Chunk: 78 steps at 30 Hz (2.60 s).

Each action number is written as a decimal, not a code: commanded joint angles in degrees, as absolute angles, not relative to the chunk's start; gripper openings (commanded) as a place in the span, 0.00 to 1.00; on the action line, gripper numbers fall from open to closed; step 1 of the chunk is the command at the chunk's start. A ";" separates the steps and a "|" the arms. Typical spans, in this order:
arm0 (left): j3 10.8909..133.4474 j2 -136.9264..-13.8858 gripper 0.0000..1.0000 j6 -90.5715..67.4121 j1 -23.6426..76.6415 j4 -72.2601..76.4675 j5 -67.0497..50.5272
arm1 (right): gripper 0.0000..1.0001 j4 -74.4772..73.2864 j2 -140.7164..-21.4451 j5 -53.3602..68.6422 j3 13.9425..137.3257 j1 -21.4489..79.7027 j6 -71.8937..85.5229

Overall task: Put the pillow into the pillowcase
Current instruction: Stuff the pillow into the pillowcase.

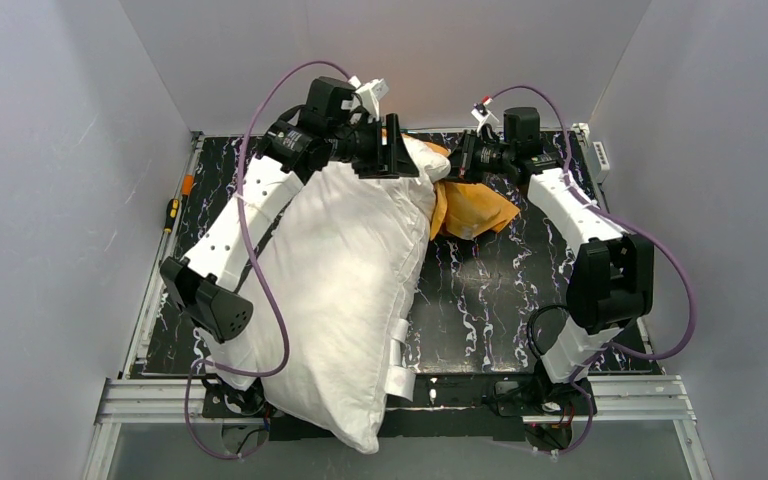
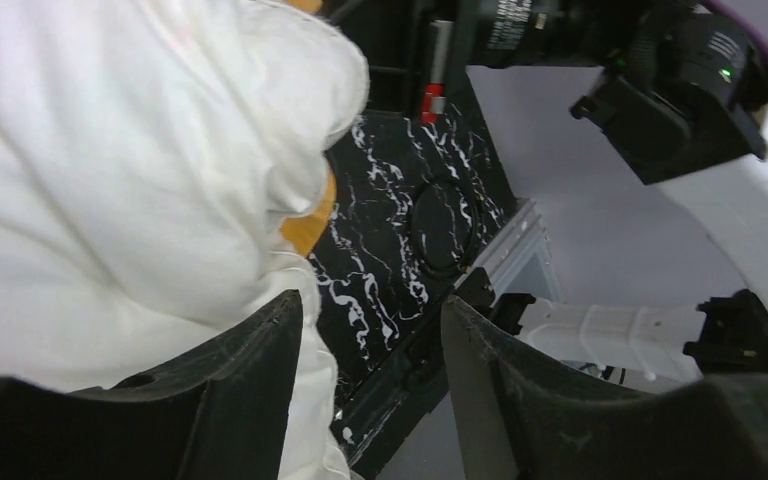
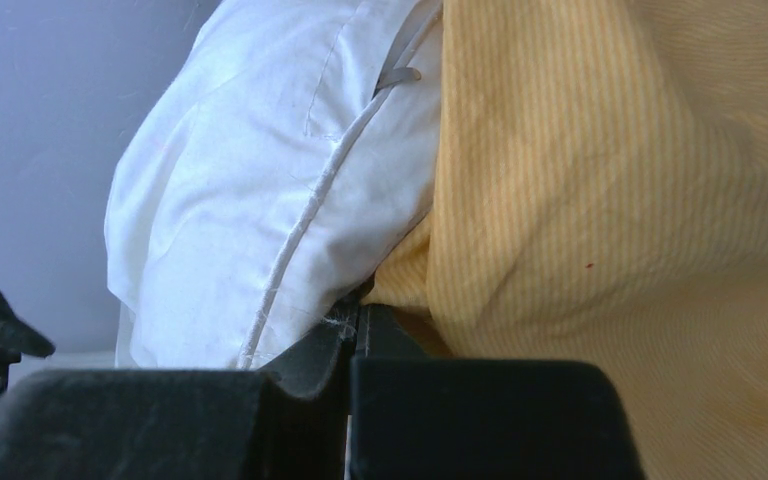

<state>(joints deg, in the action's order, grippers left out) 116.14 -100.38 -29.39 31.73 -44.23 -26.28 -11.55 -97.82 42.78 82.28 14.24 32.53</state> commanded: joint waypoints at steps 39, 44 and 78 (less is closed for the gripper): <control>136.20 -140.20 0.11 -47.58 35.12 -39.53 -12.91 | 0.01 19.22 -91.15 70.57 83.50 23.97 60.92; 125.41 -131.38 0.23 -46.34 34.77 -30.32 -17.73 | 0.01 -8.65 -89.96 66.92 76.14 22.06 40.55; 107.99 -128.26 0.14 -38.83 37.63 -33.10 -11.11 | 0.01 -42.87 -89.08 39.48 100.64 12.13 18.85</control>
